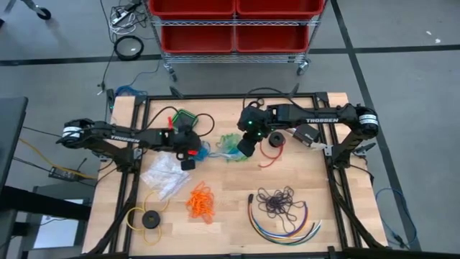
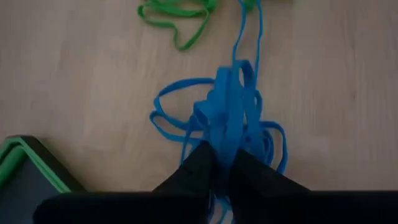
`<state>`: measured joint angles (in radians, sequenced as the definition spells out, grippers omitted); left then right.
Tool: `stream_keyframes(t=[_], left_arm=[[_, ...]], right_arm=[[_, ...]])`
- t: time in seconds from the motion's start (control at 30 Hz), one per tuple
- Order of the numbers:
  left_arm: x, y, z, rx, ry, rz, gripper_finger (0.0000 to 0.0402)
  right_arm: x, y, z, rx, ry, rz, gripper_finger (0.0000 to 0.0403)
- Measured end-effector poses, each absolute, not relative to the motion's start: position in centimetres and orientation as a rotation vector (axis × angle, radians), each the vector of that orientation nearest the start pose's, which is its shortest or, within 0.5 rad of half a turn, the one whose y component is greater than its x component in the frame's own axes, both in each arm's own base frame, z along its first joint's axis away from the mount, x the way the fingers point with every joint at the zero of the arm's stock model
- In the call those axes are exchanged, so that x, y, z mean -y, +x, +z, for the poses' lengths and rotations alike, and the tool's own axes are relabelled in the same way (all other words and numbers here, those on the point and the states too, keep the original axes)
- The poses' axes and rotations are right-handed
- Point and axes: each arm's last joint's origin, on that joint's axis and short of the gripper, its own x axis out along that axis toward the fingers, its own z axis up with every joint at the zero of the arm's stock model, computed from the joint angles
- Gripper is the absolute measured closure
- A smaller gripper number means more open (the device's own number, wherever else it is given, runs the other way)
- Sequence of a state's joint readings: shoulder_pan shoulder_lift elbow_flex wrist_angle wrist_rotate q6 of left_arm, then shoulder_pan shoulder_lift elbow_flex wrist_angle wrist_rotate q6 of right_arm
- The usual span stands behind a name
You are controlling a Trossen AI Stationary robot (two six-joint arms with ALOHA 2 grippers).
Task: Sort rubber bands
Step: Put the blue rubber band into the transparent zip bag
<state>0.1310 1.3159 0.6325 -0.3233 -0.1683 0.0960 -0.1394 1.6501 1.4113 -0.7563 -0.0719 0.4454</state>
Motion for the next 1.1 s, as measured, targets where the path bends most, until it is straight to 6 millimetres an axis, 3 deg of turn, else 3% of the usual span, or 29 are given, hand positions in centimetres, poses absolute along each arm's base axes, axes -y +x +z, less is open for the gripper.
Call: stream_keyframes(t=[0.27, 0.47, 0.67, 0.97, 1.1], left_arm=[[-3.53, 23.08, 16.86, -1.003, 0.106, 0.227, 0.032], [-3.53, 23.06, 16.88, -1.009, 0.108, 0.226, 0.0391], [-3.59, 23.45, 17.46, -0.983, 0.09, 0.24, 0.0397], [-3.37, 23.34, 17.35, -0.998, 0.053, 0.181, 0.0303], [-3.43, 23.33, 17.06, -1.021, 0.06, 0.196, 0.0284]], right_arm=[[4.6, 34.28, 28.6, -0.962, 0.511, -0.281, 0.0403], [4.59, 34.28, 28.6, -0.962, 0.511, -0.281, 0.0403], [4.57, 34.28, 28.6, -0.962, 0.51, -0.28, 0.0403], [4.58, 34.28, 28.6, -0.962, 0.51, -0.28, 0.0403], [4.55, 34.29, 28.61, -0.962, 0.509, -0.279, 0.0403]])
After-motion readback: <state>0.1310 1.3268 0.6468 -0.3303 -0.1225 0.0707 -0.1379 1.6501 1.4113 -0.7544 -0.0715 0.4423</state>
